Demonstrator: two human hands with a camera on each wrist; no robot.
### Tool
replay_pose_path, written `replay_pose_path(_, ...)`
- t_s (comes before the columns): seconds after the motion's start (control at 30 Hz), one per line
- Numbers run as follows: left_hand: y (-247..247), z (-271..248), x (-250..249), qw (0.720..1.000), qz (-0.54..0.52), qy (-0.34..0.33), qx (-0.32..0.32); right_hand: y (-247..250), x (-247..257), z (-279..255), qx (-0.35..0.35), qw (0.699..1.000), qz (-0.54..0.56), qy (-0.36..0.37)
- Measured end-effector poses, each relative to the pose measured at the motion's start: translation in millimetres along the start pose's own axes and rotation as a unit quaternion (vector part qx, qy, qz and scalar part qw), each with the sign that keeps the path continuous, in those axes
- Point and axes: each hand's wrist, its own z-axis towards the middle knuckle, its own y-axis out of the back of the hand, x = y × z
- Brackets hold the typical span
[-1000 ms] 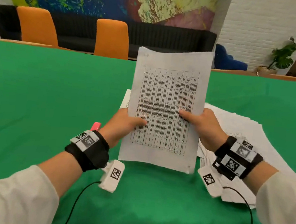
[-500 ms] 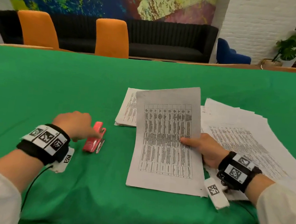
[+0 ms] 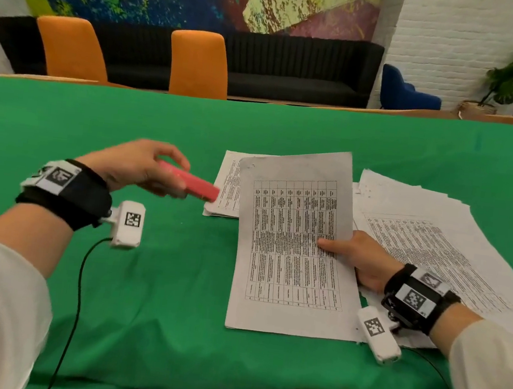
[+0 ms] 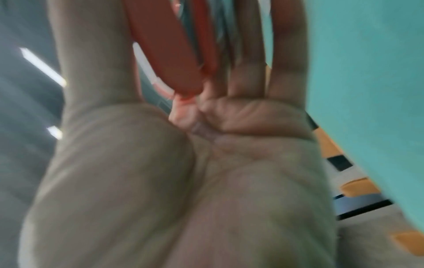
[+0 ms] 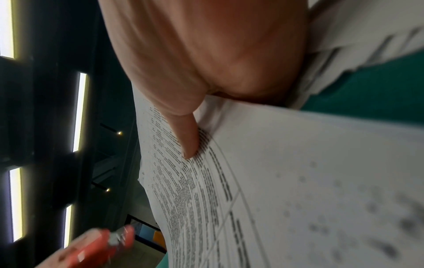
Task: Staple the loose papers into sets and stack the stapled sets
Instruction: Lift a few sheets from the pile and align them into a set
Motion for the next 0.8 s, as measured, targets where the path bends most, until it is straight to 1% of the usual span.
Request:
replay_pose_path(0.03,2,1,-5,0.997,-0.065,-0.033,-0.028,0,0,0,0.0,1.0,0.0,0.0)
replay_pose_path(0.07,1,4,-9,0.986,-0.147,-0.063,-0.053,0,0,1,-0.001,1.0,0.0,0.0)
replay_pose_path(0.1,-2,8,-13,0.961,-0.252,-0.09,-0.07,0,0,0,0.0,1.0,0.0,0.001)
replay_pose_path(0.13,-6,14,-16,0.921,-0.365,-0.106,-0.085,0,0,1,0.002,1.0,0.001,0.002)
replay_pose_path(0.17,-12,21,-20,0.868,-0.473,-0.115,-0.1,0,0,0,0.004,1.0,0.001,0.003)
replay_pose_path(0.2,-19,29,-26,0.817,-0.554,-0.113,-0.117,0,-1,0,0.004,1.0,0.002,0.005)
replay_pose_path(0.23,-26,37,-32,0.779,-0.604,-0.101,-0.131,0,-1,0,0.005,1.0,0.003,0.006)
replay_pose_path(0.27,-35,45,-40,0.76,-0.628,-0.086,-0.141,0,-1,0,0.006,1.0,0.004,0.008)
replay_pose_path(0.3,-44,54,-47,0.762,-0.625,-0.072,-0.155,0,-2,0,0.007,1.0,0.003,0.01)
replay_pose_path(0.33,-52,63,-53,0.78,-0.598,-0.063,-0.175,0,-2,0,0.008,1.0,0.003,0.01)
replay_pose_path(0.37,-60,72,-58,0.806,-0.554,-0.065,-0.2,0,-2,0,0.009,1.0,0.002,0.011)
replay_pose_path(0.43,-73,89,-68,0.858,-0.448,-0.086,-0.239,0,-2,-1,0.011,1.0,0.0,0.014)
replay_pose_path(0.47,-79,95,-73,0.876,-0.402,-0.102,-0.248,0,-2,-1,0.014,1.0,-0.001,0.016)
replay_pose_path(0.5,-86,99,-79,0.887,-0.367,-0.119,-0.253,0,-3,-1,0.016,1.0,-0.004,0.017)
replay_pose_path(0.57,-98,106,-86,0.9,-0.324,-0.147,-0.252,-1,-3,-1,0.018,1.0,-0.007,0.02)
replay_pose_path(0.63,-108,114,-84,0.915,-0.278,-0.156,-0.246,-1,-4,0,0.019,1.0,-0.008,0.023)
replay_pose_path(0.7,-118,120,-76,0.931,-0.224,-0.151,-0.246,0,-5,0,0.019,0.999,-0.006,0.027)
replay_pose_path(0.8,-128,125,-63,0.935,-0.205,-0.137,-0.254,1,-7,1,0.02,0.999,-0.006,0.032)
